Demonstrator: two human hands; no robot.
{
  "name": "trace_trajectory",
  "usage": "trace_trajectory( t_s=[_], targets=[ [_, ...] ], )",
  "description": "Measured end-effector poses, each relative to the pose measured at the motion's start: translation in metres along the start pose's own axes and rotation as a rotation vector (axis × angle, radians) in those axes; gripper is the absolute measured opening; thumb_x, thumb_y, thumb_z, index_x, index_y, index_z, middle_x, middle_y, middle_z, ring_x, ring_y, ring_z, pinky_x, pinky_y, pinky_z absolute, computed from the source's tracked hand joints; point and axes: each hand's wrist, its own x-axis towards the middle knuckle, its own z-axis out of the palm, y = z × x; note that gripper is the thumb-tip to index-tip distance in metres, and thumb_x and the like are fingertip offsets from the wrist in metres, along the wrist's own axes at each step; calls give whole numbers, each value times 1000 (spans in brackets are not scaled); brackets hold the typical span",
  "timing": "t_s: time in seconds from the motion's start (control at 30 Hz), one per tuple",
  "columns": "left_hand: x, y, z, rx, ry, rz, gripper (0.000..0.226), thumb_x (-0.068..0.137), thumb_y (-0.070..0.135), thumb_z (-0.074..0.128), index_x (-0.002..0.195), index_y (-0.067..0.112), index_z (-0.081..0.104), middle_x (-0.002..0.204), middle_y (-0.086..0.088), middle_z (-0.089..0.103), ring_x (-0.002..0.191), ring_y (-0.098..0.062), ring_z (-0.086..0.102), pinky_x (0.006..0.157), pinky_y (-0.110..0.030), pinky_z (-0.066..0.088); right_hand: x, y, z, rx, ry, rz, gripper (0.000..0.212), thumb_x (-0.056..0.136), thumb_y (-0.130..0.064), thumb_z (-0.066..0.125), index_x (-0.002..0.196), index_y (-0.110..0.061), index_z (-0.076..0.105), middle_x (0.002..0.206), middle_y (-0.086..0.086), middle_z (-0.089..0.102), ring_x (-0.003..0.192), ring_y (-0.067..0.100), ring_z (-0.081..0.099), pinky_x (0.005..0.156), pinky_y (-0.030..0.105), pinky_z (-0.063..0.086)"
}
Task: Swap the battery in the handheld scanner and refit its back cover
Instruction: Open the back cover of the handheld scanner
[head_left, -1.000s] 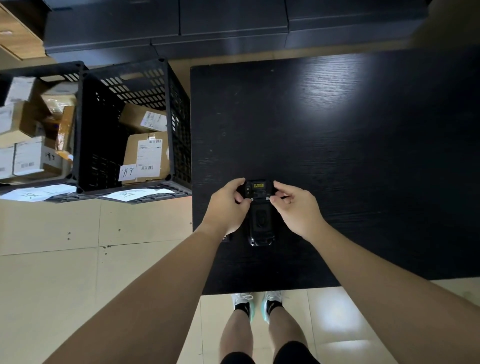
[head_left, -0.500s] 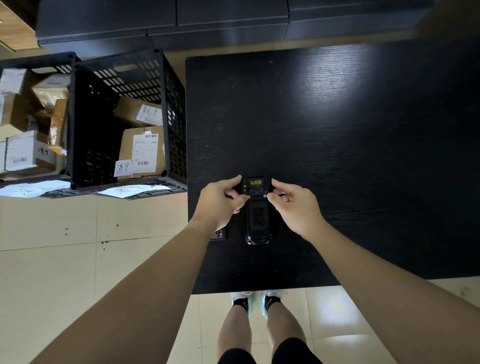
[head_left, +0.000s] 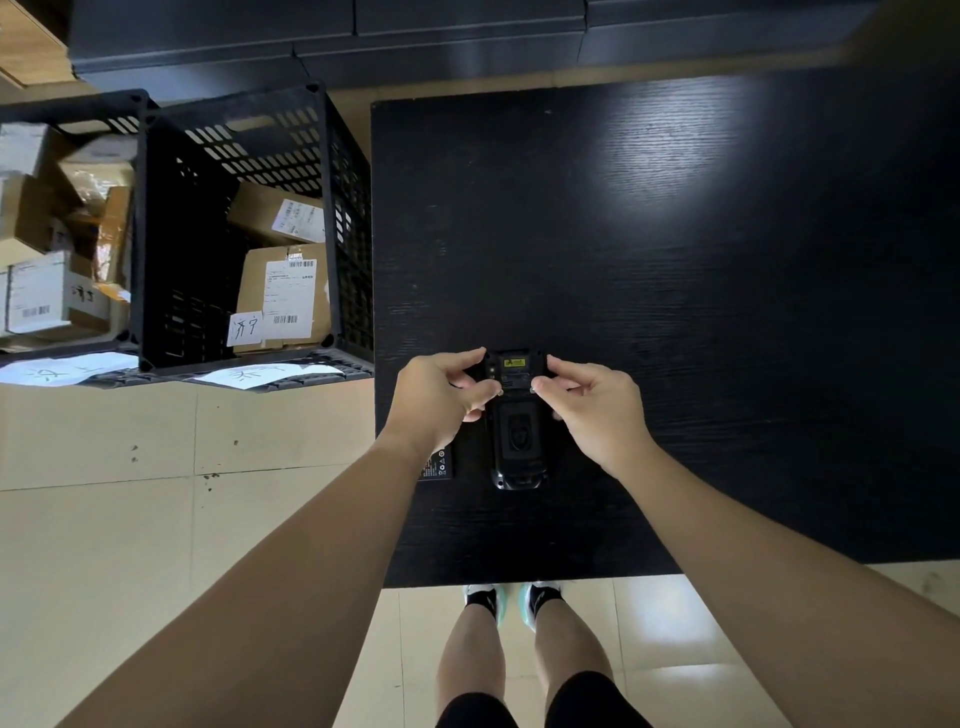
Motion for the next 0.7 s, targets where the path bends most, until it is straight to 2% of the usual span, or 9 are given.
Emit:
trace_trajectory(
  t_s=[0.07,0.27,0.4,0.57,0.63,0.7],
  targets=[
    [1,4,-1,13,10,-17,49,80,14,85,127,17,69,80,-4,75,71,-17,76,82,-30,62,0,-1,1,36,-2,15,24,83,-23,80,106,-27,75,68,-16,73,81,11,73,83,40,61],
    [4,9,-3,29,5,-38,48,76,14,88,122,17,72,77,-1,72,67,-18,76,86,-34,61,0,-4,-1,63,6,50,20,82,-22,81,102,-21,79,83,-7,78,77,13,75,75,36,63],
    [2,8,-2,30,6,-41,48,77,14,87,123,17,71,75,1,72,70,-20,76,87,-34,61,1,-3,0,64,5,56,24,82,-24,81,105,-19,78,88,-5,78,79,12,75,76,37,63],
    [0,7,1,35,21,-28,48,80,15,84,126,17,70,75,0,73,71,-19,75,88,-31,60,-1,-4,-1,0,-18,24,25,86,-28,75,110,-23,76,84,-8,76,77,12,73,82,36,61],
    [-5,8,3,39,31,-21,51,84,14,80,132,14,65,77,2,73,74,-17,73,89,-31,59,-5,-7,-2,-44,-33,11,30,90,-29,71,119,-24,70,88,-10,74,82,9,71,86,30,58],
    [-11,6,7,37,68,-21,55,86,14,77,138,14,59,85,2,74,85,-16,72,94,-34,56,-12,-11,-3,-95,-40,-14,35,92,-28,68,127,-26,62,102,-12,70,89,4,66,83,19,52]
  ],
)
